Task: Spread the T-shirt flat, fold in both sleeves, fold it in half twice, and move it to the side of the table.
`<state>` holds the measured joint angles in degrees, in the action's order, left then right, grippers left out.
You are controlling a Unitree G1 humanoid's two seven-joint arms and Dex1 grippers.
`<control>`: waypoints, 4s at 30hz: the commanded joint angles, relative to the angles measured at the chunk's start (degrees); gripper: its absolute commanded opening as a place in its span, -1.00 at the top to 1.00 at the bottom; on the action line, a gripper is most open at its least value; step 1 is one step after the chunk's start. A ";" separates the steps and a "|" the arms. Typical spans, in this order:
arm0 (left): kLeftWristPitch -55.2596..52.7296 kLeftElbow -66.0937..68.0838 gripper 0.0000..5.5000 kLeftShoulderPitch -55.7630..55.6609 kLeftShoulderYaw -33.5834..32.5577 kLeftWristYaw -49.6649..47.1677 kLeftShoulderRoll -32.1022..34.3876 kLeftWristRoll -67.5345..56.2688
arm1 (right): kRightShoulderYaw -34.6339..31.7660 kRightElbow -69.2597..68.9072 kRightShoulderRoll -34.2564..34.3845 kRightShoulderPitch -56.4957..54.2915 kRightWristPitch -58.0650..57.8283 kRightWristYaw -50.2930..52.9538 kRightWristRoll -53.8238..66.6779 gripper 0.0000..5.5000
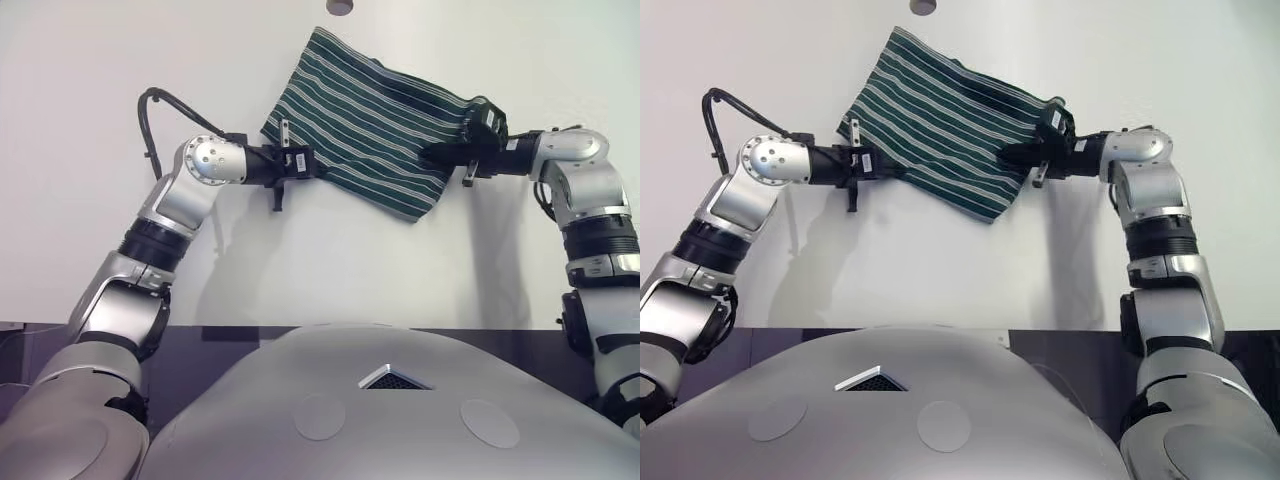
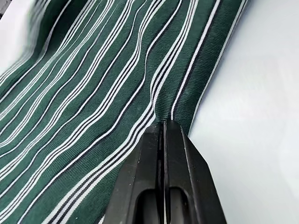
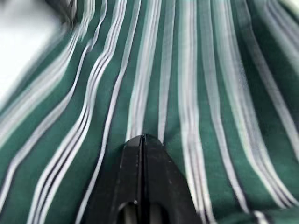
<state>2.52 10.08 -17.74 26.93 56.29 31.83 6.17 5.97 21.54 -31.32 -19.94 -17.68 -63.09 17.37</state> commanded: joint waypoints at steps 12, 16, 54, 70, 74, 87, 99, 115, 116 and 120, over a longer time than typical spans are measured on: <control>11.24 26.58 0.99 -12.48 3.89 1.74 6.29 11.06 | 20.64 13.84 -5.63 -6.16 16.84 -5.15 -25.84 1.00; 18.50 38.68 0.99 -21.11 3.72 -4.11 4.42 14.22 | 22.06 -11.87 -6.07 2.90 7.09 -11.11 -17.25 1.00; -23.10 -34.80 0.96 26.69 -11.56 8.14 22.01 -31.68 | 12.85 -42.06 -15.11 23.69 -0.70 -3.45 -1.91 1.00; -41.70 -4.02 0.83 -2.86 -22.25 -15.39 3.39 -34.71 | 11.45 12.97 12.13 -22.91 -3.76 6.77 -3.43 0.87; -40.23 4.16 0.67 -5.05 -25.65 -24.74 -3.82 -31.66 | 10.35 21.12 14.57 -24.54 1.24 13.79 -9.03 0.71; -28.16 12.53 0.47 -6.29 -35.25 -35.08 -10.71 -27.08 | 10.69 7.60 20.44 -17.82 -1.81 10.98 -8.71 1.00; -22.02 -7.33 0.99 2.56 -39.40 -40.60 -14.74 -27.34 | 0.90 21.09 4.30 0.27 -10.61 30.11 -14.95 1.00; -19.84 -4.49 0.99 2.04 -34.18 -45.51 -19.70 -20.68 | -19.48 9.99 1.42 17.87 12.68 72.50 -12.41 1.00; -20.65 -3.36 0.99 1.52 -33.88 -45.80 -19.71 -20.11 | -19.28 3.05 1.80 16.29 13.76 74.12 -13.85 1.00; -24.41 -2.01 0.99 -2.35 -32.48 -47.15 -23.16 -21.00 | -10.97 -17.54 10.25 9.66 15.43 75.12 -18.24 1.00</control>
<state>-19.78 7.92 -16.94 -5.66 10.51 10.68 -13.94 -9.64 12.33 -26.50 -6.24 -1.79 11.43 1.15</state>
